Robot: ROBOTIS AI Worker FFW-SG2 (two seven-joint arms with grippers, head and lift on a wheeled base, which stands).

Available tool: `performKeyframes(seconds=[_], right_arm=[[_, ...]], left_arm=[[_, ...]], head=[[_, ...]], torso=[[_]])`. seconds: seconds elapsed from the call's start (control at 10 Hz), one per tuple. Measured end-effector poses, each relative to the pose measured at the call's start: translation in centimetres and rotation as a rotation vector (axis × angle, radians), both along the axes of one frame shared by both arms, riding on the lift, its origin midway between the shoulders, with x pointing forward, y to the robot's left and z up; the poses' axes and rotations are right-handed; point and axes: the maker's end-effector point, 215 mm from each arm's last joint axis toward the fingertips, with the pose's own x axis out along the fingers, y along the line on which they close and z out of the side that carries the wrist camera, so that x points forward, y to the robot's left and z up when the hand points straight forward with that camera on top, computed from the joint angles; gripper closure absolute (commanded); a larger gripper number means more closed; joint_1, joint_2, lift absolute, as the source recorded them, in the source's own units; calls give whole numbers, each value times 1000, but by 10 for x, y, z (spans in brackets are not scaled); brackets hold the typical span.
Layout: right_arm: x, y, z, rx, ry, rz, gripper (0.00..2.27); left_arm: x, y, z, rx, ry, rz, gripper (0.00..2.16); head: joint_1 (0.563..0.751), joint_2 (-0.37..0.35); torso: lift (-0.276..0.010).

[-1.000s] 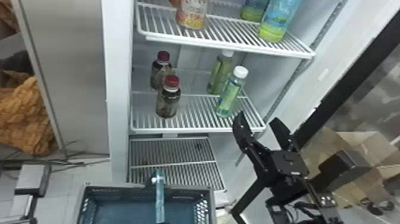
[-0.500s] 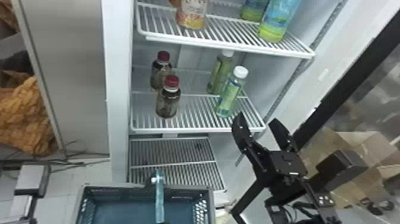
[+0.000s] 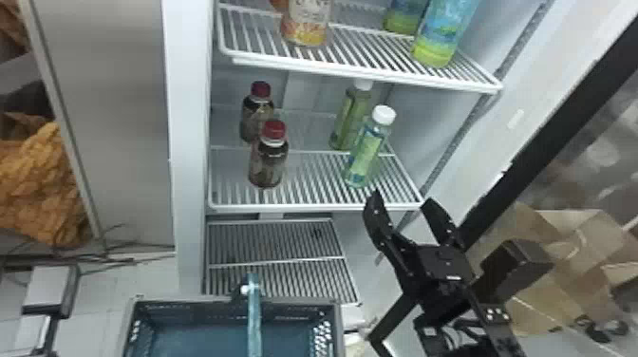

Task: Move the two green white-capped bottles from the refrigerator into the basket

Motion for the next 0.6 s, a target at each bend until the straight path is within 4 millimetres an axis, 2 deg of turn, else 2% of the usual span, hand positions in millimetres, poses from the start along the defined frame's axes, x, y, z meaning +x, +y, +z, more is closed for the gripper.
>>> performKeyframes(seconds=[0.2,0.6], right_arm=[[14,-9,-13,-43,0,-16,176],[45,-30,-26,-89,-5,-48,177]], left_arm=[[0,0,0,-1,0,1,1156],[1,1,0,0,-1,3,1156]], head=[[695,-350],[695,-350]], torso=[[-263],[-263]])
